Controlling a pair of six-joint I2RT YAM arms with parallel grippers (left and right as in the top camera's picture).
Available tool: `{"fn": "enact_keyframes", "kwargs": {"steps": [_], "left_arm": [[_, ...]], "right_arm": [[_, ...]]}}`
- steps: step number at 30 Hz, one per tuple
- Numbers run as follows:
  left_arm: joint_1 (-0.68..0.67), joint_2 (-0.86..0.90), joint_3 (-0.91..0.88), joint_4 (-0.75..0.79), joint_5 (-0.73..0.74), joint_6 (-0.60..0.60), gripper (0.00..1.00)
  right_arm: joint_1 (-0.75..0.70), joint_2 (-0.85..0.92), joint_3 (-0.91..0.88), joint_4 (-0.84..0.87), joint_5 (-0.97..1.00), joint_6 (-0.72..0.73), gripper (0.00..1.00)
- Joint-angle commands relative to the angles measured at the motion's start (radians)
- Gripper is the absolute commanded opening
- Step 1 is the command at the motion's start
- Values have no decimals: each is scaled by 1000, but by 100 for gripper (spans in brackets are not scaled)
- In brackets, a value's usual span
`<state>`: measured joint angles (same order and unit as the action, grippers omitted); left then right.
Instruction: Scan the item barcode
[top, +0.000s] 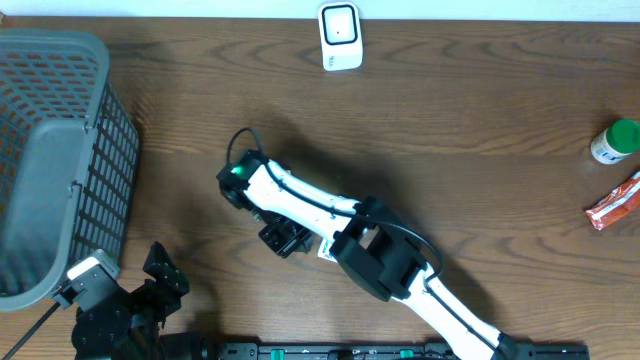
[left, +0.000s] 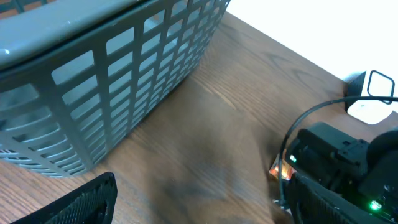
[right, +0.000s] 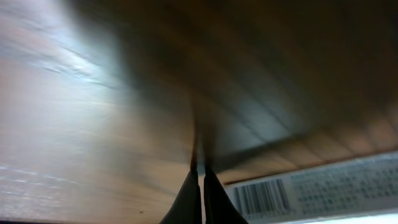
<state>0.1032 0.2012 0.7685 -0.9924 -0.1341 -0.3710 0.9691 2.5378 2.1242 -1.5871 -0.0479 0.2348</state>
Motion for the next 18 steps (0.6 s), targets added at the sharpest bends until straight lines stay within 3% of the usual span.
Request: {"fn": "enact_keyframes", "kwargs": {"steps": [1, 14, 18], "left_arm": [[4, -1, 0, -2, -8, -8, 87], [4, -1, 0, -2, -8, -8, 87], [4, -1, 0, -3, -8, -8, 87]], "right_arm": [[-19, 3, -80, 27, 85, 73, 1], [-81, 2, -312, 0, 509, 233, 1], [-145, -14, -300, 49, 487, 237, 1]]}}
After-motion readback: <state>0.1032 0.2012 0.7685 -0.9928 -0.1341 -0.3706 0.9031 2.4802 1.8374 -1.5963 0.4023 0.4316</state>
